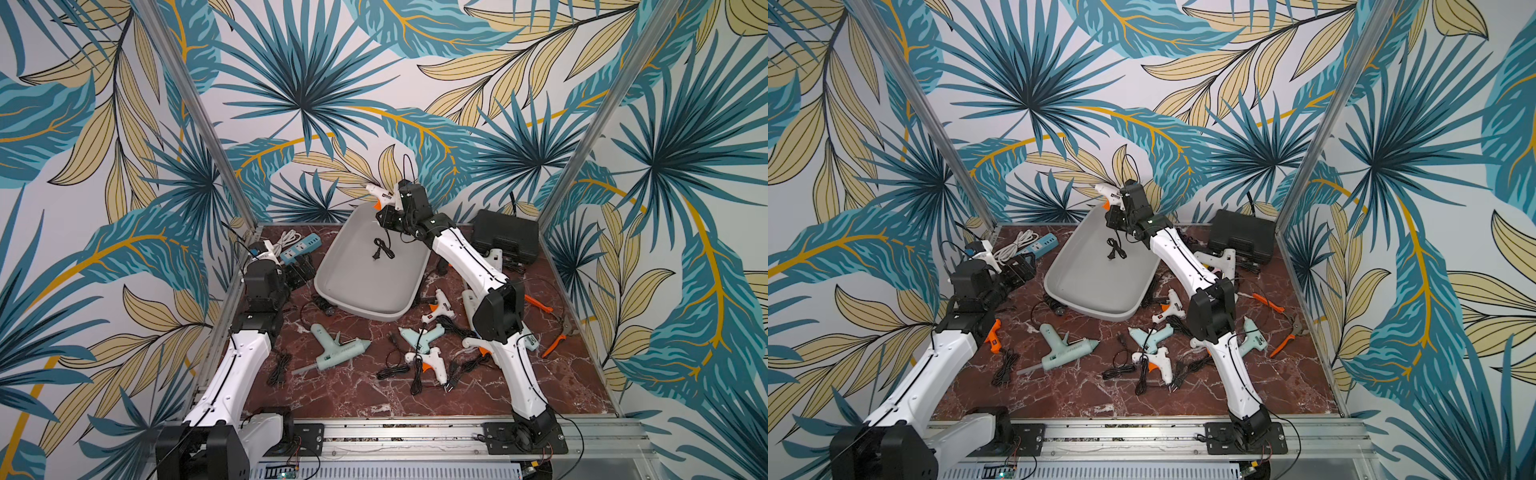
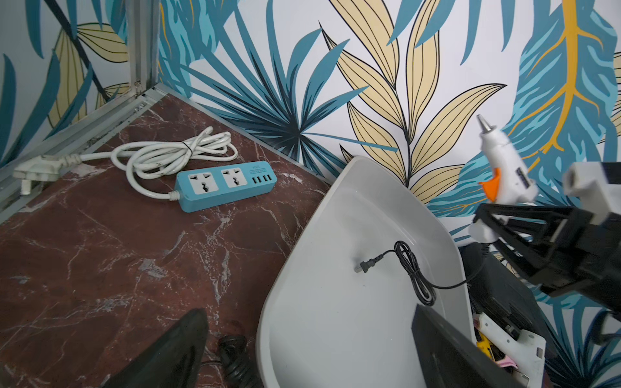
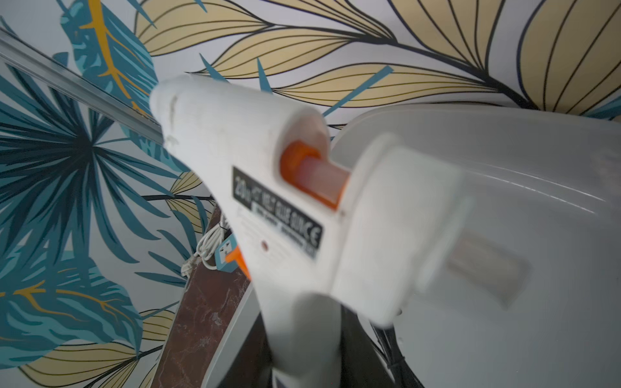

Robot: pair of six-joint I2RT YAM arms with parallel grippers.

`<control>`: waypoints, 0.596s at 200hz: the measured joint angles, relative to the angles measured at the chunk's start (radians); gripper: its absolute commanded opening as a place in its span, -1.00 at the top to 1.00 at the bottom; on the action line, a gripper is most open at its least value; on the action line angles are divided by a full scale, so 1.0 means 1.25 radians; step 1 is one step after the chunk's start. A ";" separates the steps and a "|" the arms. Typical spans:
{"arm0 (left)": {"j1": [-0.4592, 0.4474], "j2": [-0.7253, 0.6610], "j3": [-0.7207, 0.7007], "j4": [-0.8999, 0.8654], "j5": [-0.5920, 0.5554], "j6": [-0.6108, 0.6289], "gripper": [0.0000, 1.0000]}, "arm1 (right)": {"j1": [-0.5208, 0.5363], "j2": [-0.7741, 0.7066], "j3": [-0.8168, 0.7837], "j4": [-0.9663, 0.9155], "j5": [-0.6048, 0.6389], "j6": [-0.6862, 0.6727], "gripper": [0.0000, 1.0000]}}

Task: Put the hot melt glue gun into the storage box
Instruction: Place the hot melt adhesive gun in the storage box.

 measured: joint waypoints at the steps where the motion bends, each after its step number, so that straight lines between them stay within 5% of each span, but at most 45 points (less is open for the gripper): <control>1: 0.000 0.001 0.000 0.000 0.001 0.000 -1.00 | 0.000 0.003 0.001 0.000 0.000 0.000 1.00; 119: 0.000 0.057 0.009 0.004 0.042 -0.001 -1.00 | -0.059 0.164 0.030 0.002 0.047 0.095 1.00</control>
